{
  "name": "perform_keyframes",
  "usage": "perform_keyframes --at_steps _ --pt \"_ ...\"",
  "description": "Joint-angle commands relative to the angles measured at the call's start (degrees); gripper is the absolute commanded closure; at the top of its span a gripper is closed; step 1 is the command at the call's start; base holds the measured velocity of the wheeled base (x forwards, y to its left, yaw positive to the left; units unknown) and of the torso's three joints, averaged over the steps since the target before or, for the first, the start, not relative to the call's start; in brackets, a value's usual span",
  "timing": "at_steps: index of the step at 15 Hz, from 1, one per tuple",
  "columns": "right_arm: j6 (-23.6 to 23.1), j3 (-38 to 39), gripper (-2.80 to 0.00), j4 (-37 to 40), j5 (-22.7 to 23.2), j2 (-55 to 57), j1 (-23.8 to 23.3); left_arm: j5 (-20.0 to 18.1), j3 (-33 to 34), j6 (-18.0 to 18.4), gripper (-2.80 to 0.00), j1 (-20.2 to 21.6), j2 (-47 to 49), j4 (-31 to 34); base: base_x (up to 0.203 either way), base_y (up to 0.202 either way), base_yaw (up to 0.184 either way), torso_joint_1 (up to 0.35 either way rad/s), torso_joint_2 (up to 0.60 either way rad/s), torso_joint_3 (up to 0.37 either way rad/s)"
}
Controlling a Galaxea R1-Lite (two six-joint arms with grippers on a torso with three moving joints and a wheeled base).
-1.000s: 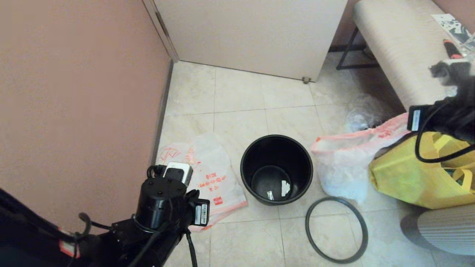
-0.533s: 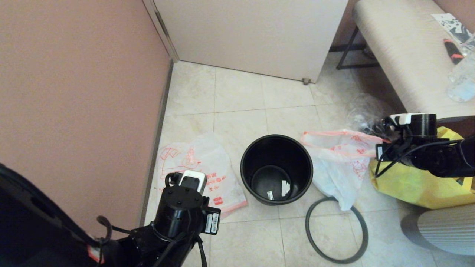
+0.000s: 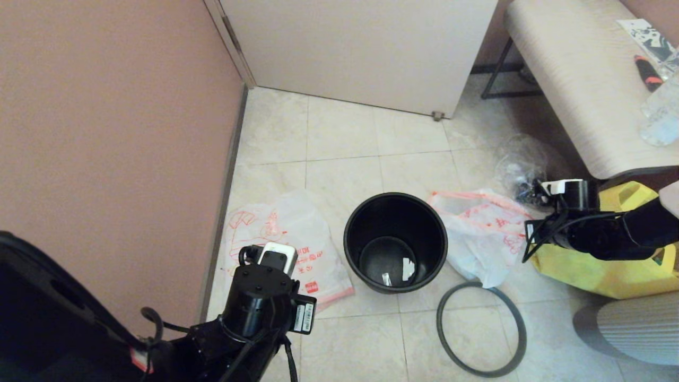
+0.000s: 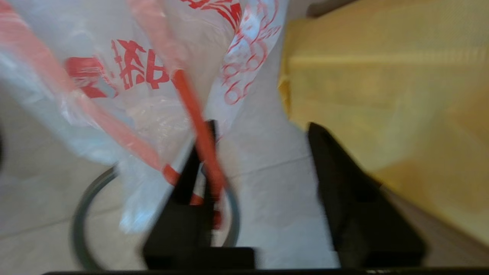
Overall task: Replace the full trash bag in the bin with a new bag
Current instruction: Place the trash bag on the floor
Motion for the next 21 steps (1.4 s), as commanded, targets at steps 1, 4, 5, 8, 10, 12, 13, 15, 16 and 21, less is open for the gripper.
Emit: perform_keyframes --at_steps 1,4,5,8,10,12,13,15,16,21 --pt "1.3 3.1 -2.8 -0.2 1.7 -4.8 0.4 0.2 0.6 -0.1 0.0 0.0 -0.4 -0.3 0.0 0.0 0.0 0.0 0.0 0.0" --pt "7.4 9.0 -2.8 1.0 12.2 -13.4 0.6 0.4 2.0 -0.2 0.0 0.0 -1.5 -0.3 0.0 0.0 0.0 0.0 0.0 0.0" --pt "11.4 10.0 -2.8 2.3 15.6 -14.8 0.5 0.4 2.1 -0.2 0.0 0.0 -1.8 -0.3 0.0 0.0 0.0 0.0 0.0 0.0" --pt "18.4 9.7 -2.8 3.3 22.4 -15.2 0.5 0.6 2.6 -0.1 0.0 -0.1 -2.8 -0.3 0.0 0.0 0.0 0.0 0.0 0.0" --pt "20.8 8.9 -2.8 3.2 25.6 -15.0 0.5 0.7 2.6 -0.1 0.0 -0.1 -2.7 -0.3 0.0 0.0 0.0 0.0 0.0 0.0" --pt "20.3 9.3 -2.8 3.2 25.4 -15.2 0.5 0.6 2.5 -0.4 0.0 -0.1 -1.7 -0.4 0.0 0.0 0.0 0.0 0.0 0.0" --pt "19.6 9.4 -2.8 3.3 25.1 -15.3 0.5 0.6 2.4 -0.6 0.0 -0.1 -1.2 -0.7 0.0 0.0 0.0 0.0 0.0 0.0" --pt "16.7 9.9 0.0 3.5 22.9 -16.3 0.2 0.7 2.9 -0.3 0.0 0.0 -0.2 -4.0 0.0 0.0 0.0 0.0 0.0 0.0" --pt "16.1 10.6 0.0 3.7 22.5 -17.3 0.2 0.8 3.4 -0.3 0.0 0.0 -0.1 -4.7 0.0 0.0 0.0 0.0 0.0 0.0" --pt "14.3 14.8 0.0 10.1 16.8 -26.1 3.3 0.8 3.9 -0.6 0.0 4.6 1.0 -4.8 0.0 0.0 0.0 0.0 0.0 0.0"
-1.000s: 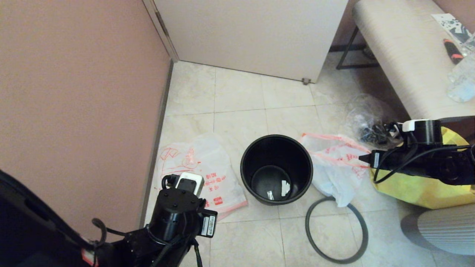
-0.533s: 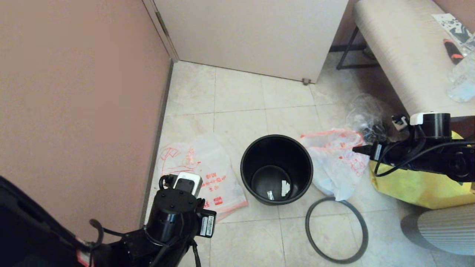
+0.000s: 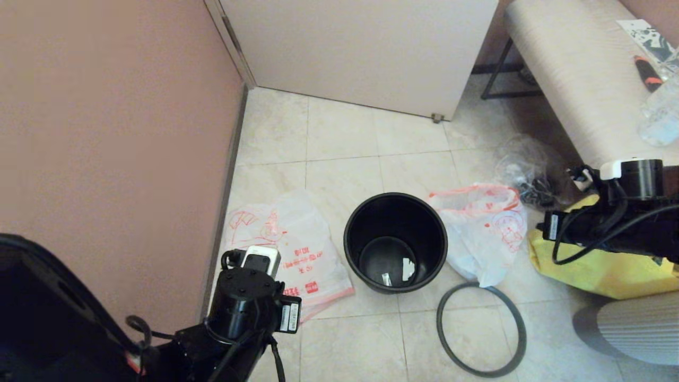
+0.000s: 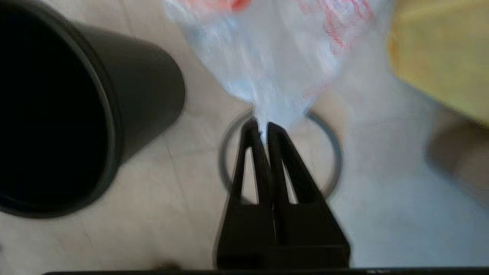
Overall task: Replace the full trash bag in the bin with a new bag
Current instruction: Place the trash bag on the floor, then pick up a new trash bag
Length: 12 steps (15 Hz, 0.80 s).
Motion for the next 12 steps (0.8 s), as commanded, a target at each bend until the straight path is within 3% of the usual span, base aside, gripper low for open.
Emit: perform_keyframes --at_steps 1,5,7,10,12 --pt "0.0 1.8 0.0 0.9 -1.5 -5.2 1.6 0.2 0.0 0.0 0.0 2.0 0.5 -0.3 0.0 0.0 0.0 0.0 0.0 0.0" --pt "-2.0 7.7 0.0 1.7 -9.4 -11.7 7.3 1.7 -2.2 0.7 0.0 9.5 3.3 0.1 0.0 0.0 0.0 0.0 0.0 0.0" --pt "-3.2 11.1 0.0 1.7 -14.1 -14.4 9.4 1.7 -2.4 0.8 0.0 10.9 5.6 -0.2 0.0 0.0 0.0 0.0 0.0 0.0" --pt "-5.7 16.6 0.0 1.7 -17.3 -21.0 10.3 1.7 -4.1 0.7 0.0 14.6 9.2 -0.3 0.0 0.0 0.0 0.0 0.0 0.0" --pt "-7.0 19.6 0.0 2.0 -25.0 -25.3 10.4 1.7 -6.4 1.1 0.0 17.2 11.0 -0.1 0.0 0.0 0.0 0.0 0.0 0.0"
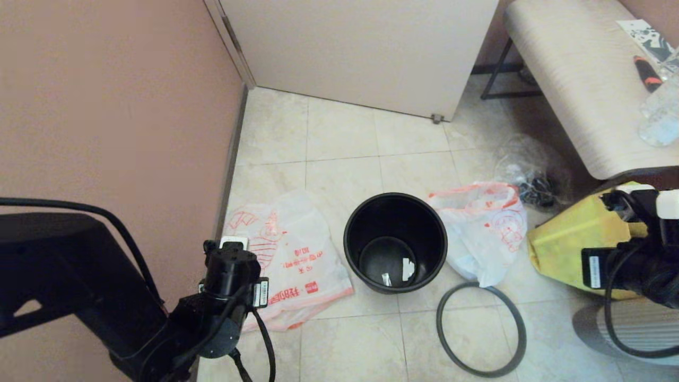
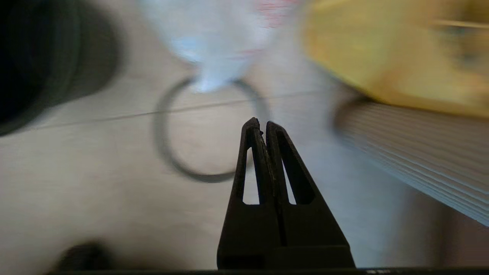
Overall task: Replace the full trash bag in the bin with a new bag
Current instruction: Pick up a new trash bag
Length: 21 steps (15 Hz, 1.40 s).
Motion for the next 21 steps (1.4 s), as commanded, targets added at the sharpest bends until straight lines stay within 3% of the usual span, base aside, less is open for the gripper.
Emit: perform_keyframes --at_steps 1,5,10,15,17,18,19,21 --pt "-0.4 2.4 0.0 -0.1 -3.6 -6.1 0.4 0.2 -2.0 0.3 0.0 2.3 2.8 -0.2 0.0 0.0 0.0 0.0 0.0 0.0" --pt "-0.7 4.7 0.0 3.3 -10.7 -18.9 1.4 0.0 -8.5 0.8 0.0 6.6 8.1 0.0 0.0 0.0 0.0 0.0 0.0 0.0" --pt "4.2 5.8 0.0 15.3 -18.3 -36.5 0.8 -0.3 -13.6 0.7 0.0 9.5 10.4 1.5 0.0 0.0 0.0 0.0 0.0 0.0" --pt "4.9 6.8 0.0 26.3 -20.2 -56.0 -6.5 -0.2 -14.3 0.8 0.0 9.3 9.8 1.5 0.0 0.0 0.0 0.0 0.0 0.0" --pt "4.1 9.0 0.0 27.7 -17.3 -63.7 -7.5 -0.2 -14.1 0.7 0.0 9.4 9.0 1.5 0.0 0.0 0.0 0.0 0.0 0.0" --pt "3.8 10.7 0.0 28.1 -13.6 -67.2 -7.8 -0.3 -14.0 0.7 0.0 9.4 8.8 1.4 0.0 0.0 0.0 0.0 0.0 0.0" --pt "3.6 13.1 0.0 28.2 -9.1 -70.9 -8.3 -0.3 -14.1 0.7 0.0 9.4 8.9 1.4 0.0 0.0 0.0 0.0 0.0 0.0" --pt "3.1 19.2 0.0 27.8 4.3 -77.6 -9.0 -0.3 -14.9 0.7 0.0 9.3 9.2 1.5 0.0 0.0 0.0 0.0 0.0 0.0"
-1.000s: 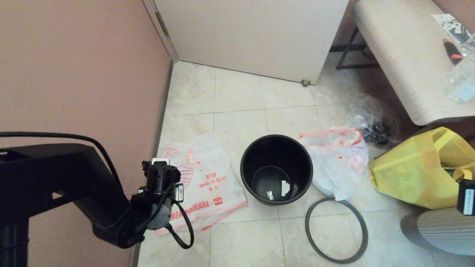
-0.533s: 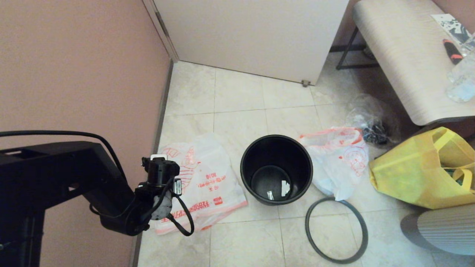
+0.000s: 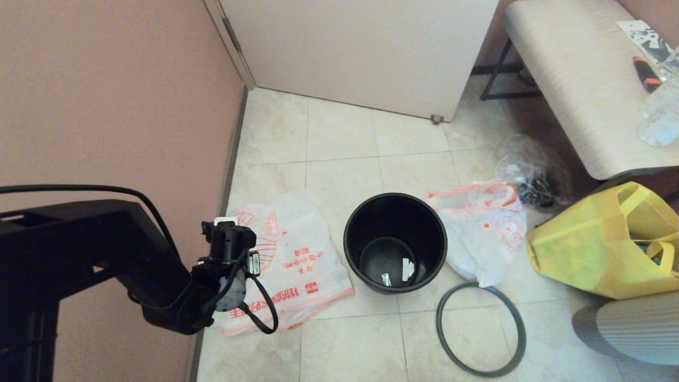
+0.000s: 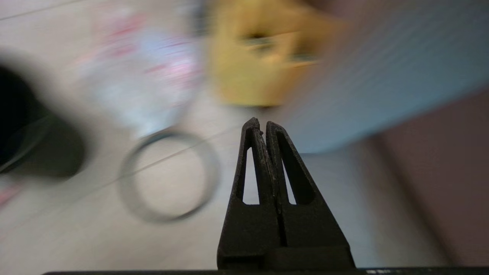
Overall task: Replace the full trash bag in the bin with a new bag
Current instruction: Pick up a new trash bag
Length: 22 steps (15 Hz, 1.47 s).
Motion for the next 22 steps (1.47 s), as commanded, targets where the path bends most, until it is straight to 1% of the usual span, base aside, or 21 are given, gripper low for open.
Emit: perform_keyframes --at_steps 1,2,3,5,6,8,10,12,13,15,16,17,19,20,22 --pt "-0.3 5.6 0.0 -1.4 10.6 -8.1 -0.6 0.2 -0.7 0.0 0.0 -0.1 -0.1 -0.3 0.0 0.0 0.0 0.0 0.0 0.0" --pt "-1.0 9.0 0.0 -4.5 13.9 -8.8 -0.8 0.2 -0.9 0.0 0.0 -0.1 -0.1 -0.2 0.0 0.0 0.0 0.0 0.0 0.0" --pt "-2.1 13.0 0.0 -9.9 16.1 -9.1 -0.9 0.2 -1.2 0.0 0.0 0.1 0.0 -0.2 0.0 0.0 0.0 0.0 0.0 0.0" --pt "-5.9 19.8 0.0 -19.1 19.3 -9.4 -1.0 0.3 -2.3 0.0 0.0 0.2 0.1 0.6 0.0 0.0 0.0 0.0 0.0 0.0" --pt "-7.3 20.6 0.0 -20.2 20.8 -9.4 -1.0 0.3 -3.4 0.0 0.0 0.2 0.2 1.4 0.0 0.0 0.0 0.0 0.0 0.0" --pt "-11.4 20.4 0.0 -14.4 22.4 -9.5 -1.0 0.6 -6.6 -0.2 0.0 0.6 1.9 3.0 0.0 0.0 0.0 0.0 0.0 0.0" --pt "-11.6 20.4 0.0 -14.6 22.7 -9.5 -1.0 0.7 -9.2 -0.1 0.0 1.3 3.9 5.4 0.0 0.0 0.0 0.0 0.0 0.0" --pt "-9.9 20.4 0.0 -14.7 22.7 -9.5 -1.0 0.4 -10.9 0.2 0.0 1.4 7.2 8.8 0.0 0.0 0.0 0.0 0.0 0.0" --pt "-9.6 20.4 0.0 -14.7 22.7 -9.5 -1.0 -0.2 -11.8 1.3 0.0 1.2 9.5 10.6 0.0 0.0 0.0 0.0 0.0 0.0" --pt "-9.7 20.4 0.0 -14.6 22.7 -9.5 -1.0 -2.5 -14.1 5.4 0.0 0.5 14.6 11.7 0.0 0.0 0.0 0.0 0.0 0.0" --pt "-9.8 20.4 0.0 -14.6 22.7 -9.5 -1.0 -3.3 -15.8 8.8 0.0 0.3 17.2 11.9 0.0 0.0 0.0 0.0 0.0 0.0" --pt "-9.8 20.4 0.0 -14.6 22.7 -9.5 -0.9 -4.8 -17.3 13.1 0.0 0.1 19.9 11.9 0.0 0.0 0.0 0.0 0.0 0.0" --pt "-10.0 20.3 0.0 -14.4 22.8 -9.5 -0.7 -8.6 -20.7 21.2 0.0 -0.4 23.5 12.1 0.0 0.0 0.0 0.0 0.0 0.0" --pt "-10.1 20.3 0.0 -14.3 23.0 -9.3 -0.7 -10.3 -22.6 23.2 0.0 -1.1 24.8 12.6 0.0 0.0 0.0 0.0 0.0 0.0" --pt "-10.3 20.3 0.0 -14.3 23.2 -8.4 -0.7 -11.3 -27.1 25.2 0.0 -2.5 28.1 15.3 0.0 0.0 0.0 0.0 0.0 0.0"
